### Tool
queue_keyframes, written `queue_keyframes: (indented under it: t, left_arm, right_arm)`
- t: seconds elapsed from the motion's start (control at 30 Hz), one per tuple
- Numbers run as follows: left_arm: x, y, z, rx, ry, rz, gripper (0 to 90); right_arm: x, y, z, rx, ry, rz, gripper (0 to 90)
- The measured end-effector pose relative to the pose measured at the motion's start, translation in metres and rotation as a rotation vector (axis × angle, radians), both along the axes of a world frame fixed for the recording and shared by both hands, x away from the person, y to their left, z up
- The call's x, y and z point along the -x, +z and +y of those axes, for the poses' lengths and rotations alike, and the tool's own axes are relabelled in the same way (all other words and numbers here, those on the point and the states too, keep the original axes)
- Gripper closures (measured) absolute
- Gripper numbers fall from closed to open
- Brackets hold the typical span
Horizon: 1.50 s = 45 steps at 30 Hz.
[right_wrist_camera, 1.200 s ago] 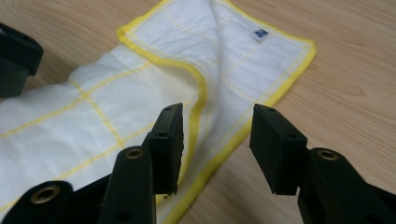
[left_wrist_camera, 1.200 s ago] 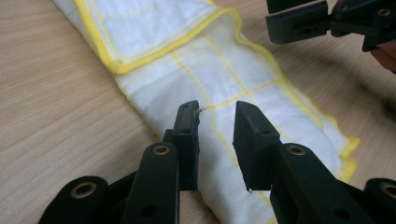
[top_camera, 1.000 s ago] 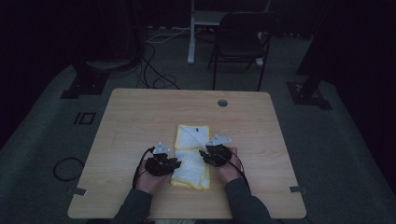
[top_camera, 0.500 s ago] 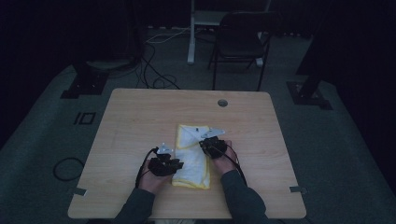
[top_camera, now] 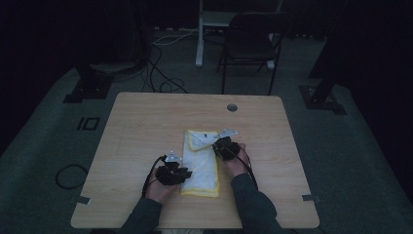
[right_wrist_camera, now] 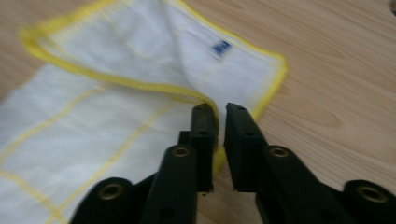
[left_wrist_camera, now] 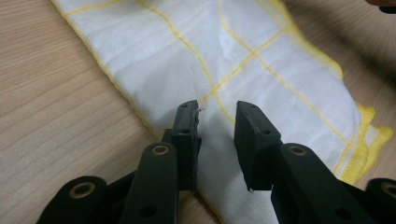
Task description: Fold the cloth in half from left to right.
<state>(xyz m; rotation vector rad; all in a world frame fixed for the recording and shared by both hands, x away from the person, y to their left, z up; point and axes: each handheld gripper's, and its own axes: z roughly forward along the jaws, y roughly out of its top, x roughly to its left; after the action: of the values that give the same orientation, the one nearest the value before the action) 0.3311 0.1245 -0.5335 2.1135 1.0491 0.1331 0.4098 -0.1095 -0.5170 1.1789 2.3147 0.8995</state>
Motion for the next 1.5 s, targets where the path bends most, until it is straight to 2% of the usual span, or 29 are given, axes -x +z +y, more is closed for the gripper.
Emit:
queue_keyframes:
  t: [0.27,0.67,0.93,1.2,1.3,1.5]
  left_arm:
    - [0.000,-0.001,0.000,0.004,0.002,0.002,70.6]
    - [0.000,-0.001,0.001,0.012,0.002,0.001,69.2]
    - [-0.001,0.001,0.003,0.016,0.014,-0.010,67.0]
    - [-0.007,0.009,0.013,0.034,0.042,-0.034,64.6]
    - [-0.009,0.012,0.014,0.037,0.043,-0.045,64.0]
    - [-0.014,0.019,0.017,0.039,0.053,-0.066,63.3]
  right_arm:
    - [-0.007,-0.006,-0.006,-0.007,-0.047,0.015,79.6]
    - [-0.009,-0.009,-0.009,-0.006,-0.036,0.032,85.5]
    - [-0.008,-0.010,-0.012,-0.006,-0.040,0.034,85.4]
    - [-0.003,-0.007,-0.016,-0.033,-0.022,0.012,73.7]
    - [-0.002,-0.005,-0.016,-0.056,-0.001,0.025,70.3]
    - [-0.003,0.000,-0.015,-0.078,0.011,0.021,65.6]
